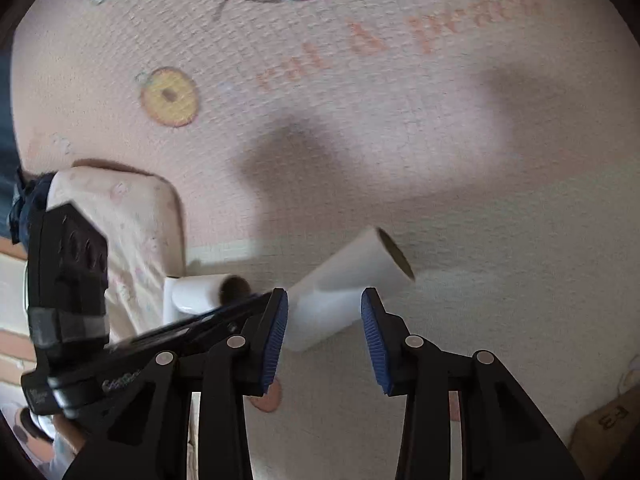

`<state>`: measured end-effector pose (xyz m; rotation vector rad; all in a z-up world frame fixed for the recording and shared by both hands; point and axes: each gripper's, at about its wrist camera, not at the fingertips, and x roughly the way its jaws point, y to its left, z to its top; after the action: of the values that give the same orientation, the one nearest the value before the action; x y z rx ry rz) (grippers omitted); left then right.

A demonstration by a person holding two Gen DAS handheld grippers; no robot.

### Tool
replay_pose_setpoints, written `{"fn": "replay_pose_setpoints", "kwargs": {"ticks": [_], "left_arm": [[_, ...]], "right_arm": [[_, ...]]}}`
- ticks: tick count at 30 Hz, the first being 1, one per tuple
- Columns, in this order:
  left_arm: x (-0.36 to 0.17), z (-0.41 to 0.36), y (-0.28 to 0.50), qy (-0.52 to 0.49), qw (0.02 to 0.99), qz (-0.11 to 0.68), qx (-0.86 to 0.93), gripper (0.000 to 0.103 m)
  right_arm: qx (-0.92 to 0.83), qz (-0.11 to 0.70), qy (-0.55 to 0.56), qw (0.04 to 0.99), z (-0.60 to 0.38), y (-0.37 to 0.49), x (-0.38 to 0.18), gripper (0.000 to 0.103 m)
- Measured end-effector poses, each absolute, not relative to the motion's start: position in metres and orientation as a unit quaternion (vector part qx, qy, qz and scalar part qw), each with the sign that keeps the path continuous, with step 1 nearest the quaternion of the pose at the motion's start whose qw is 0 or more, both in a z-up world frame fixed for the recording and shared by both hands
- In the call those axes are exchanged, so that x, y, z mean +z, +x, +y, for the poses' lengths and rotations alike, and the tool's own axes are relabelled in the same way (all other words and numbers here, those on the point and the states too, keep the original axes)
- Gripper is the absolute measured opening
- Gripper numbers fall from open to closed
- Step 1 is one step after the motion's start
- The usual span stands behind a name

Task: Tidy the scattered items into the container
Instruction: 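Grasp another white cardboard tube with the left gripper, then close the right gripper on the tube while the left gripper holds it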

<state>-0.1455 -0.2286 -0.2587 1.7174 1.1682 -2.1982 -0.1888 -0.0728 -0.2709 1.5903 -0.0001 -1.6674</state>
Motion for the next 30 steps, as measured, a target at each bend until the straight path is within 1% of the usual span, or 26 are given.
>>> {"fn": "replay_pose_setpoints", "kwargs": {"ticks": [3,6,10,12,13,15,18,22,25,30], "left_arm": [[-0.263,-0.227,-0.133,0.567,0.049,0.383,-0.727,0.031],[-0.257,-0.218,-0.133,0.563,0.058,0.352,-0.745,0.031],[-0.255,-0.226,-0.133,0.554,0.070,0.327,-0.762,0.031],[-0.260,-0.234,-0.135,0.559,0.069,0.323,-0.760,0.028],[-0.264,-0.235,-0.135,0.563,0.067,0.326,-0.757,0.025],[-0.270,-0.238,-0.135,0.563,0.062,0.344,-0.749,0.025],[-0.275,-0.240,-0.129,0.559,0.038,0.386,-0.733,0.025],[-0.278,-0.233,-0.124,0.552,0.016,0.414,-0.723,0.025],[-0.279,-0.219,-0.136,0.551,0.000,0.418,-0.722,0.025],[-0.280,-0.202,-0.129,0.546,-0.006,0.421,-0.725,0.026]], "right_arm": [[-0.658,-0.053,0.651,0.375,-0.061,-0.200,-0.278,0.036],[-0.649,-0.098,0.666,0.355,-0.054,-0.207,-0.283,0.036],[-0.643,-0.105,0.674,0.348,-0.049,-0.211,-0.285,0.036],[-0.640,-0.104,0.675,0.352,-0.052,-0.209,-0.286,0.036],[-0.639,-0.103,0.676,0.352,-0.053,-0.207,-0.287,0.036],[-0.639,-0.100,0.679,0.347,-0.056,-0.205,-0.290,0.037],[-0.642,-0.099,0.683,0.333,-0.053,-0.204,-0.298,0.043],[-0.634,-0.106,0.692,0.328,-0.048,-0.203,-0.308,0.043],[-0.637,-0.102,0.690,0.329,-0.042,-0.201,-0.311,0.043],[-0.626,-0.137,0.695,0.327,-0.024,-0.203,-0.315,0.043]]}}
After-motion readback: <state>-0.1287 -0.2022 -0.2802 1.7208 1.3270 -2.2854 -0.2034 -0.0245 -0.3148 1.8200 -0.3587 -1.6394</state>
